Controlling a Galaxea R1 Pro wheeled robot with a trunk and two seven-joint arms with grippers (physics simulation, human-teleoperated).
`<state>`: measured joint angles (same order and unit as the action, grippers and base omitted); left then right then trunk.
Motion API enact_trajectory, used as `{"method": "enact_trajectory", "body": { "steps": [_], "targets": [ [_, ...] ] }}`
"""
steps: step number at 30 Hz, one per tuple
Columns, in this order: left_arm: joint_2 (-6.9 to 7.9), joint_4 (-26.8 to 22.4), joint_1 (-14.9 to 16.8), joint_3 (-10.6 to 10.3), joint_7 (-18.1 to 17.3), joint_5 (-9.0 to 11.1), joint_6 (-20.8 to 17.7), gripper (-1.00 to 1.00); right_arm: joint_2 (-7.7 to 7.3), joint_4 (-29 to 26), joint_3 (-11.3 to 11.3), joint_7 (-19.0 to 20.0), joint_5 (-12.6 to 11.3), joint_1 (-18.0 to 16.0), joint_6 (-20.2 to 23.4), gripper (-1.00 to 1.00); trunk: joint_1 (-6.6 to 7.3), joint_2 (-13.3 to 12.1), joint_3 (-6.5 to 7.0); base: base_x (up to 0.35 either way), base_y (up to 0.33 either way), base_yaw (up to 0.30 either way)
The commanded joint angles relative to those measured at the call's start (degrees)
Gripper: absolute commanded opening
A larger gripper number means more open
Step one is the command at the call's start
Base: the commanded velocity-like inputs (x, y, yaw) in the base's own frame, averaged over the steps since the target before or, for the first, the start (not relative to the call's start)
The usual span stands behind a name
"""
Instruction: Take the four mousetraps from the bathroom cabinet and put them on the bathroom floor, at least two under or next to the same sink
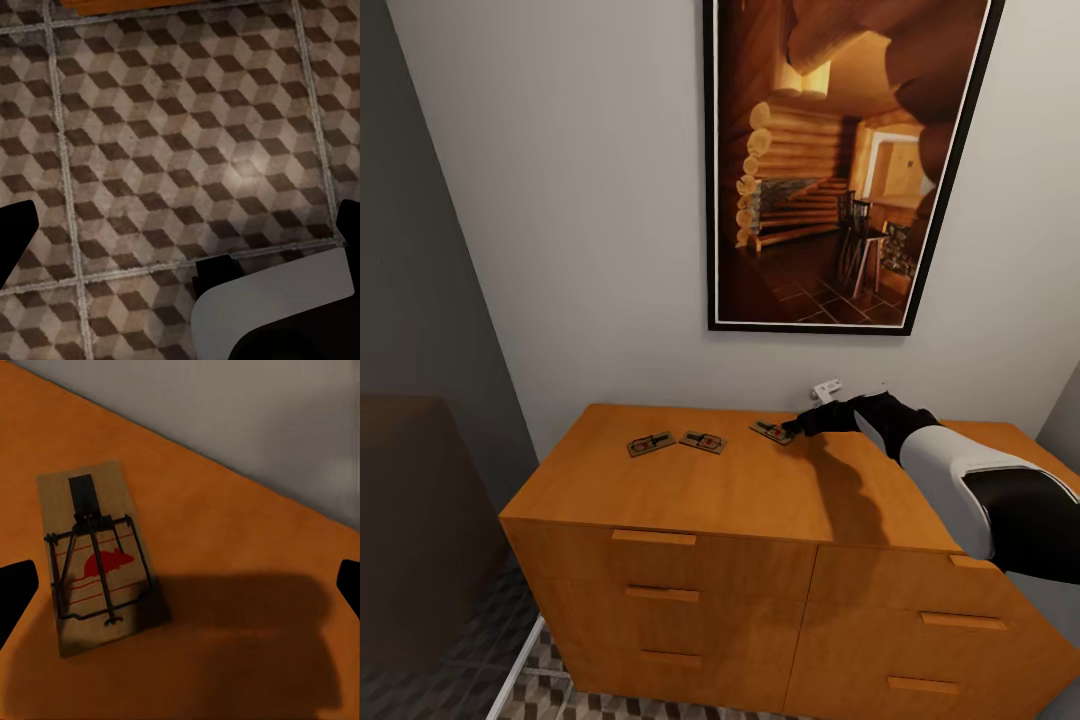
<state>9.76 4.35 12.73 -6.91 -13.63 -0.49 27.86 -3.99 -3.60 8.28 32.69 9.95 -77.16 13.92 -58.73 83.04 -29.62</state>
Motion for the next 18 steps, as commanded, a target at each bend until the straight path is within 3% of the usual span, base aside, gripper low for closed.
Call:
{"method": "enact_trajectory", "body": {
  "steps": [1, 11, 18],
  "targets": [
    [0.00, 0.2, 0.1, -0.3, 0.0, 0.0, 0.4, 1.00, 0.00, -0.1, 0.4, 0.1, -0.1, 0.0, 0.3, 1.00, 0.00, 0.0, -0.06, 0.000, 0.000, 0.000],
    [0.00, 0.2, 0.1, -0.3, 0.0, 0.0, 0.4, 1.00, 0.89, 0.4, 0.4, -0.4, -0.4, 0.0, 0.4, 1.00, 0.00, 0.0, -0.06, 0.000, 0.000, 0.000],
    [0.00, 0.2, 0.1, -0.3, 0.0, 0.0, 0.4, 1.00, 2.66, 0.8, 0.4, -0.8, -0.3, 0.0, 0.5, 1.00, 0.00, 0.0, -0.06, 0.000, 0.000, 0.000]
  ]
}}
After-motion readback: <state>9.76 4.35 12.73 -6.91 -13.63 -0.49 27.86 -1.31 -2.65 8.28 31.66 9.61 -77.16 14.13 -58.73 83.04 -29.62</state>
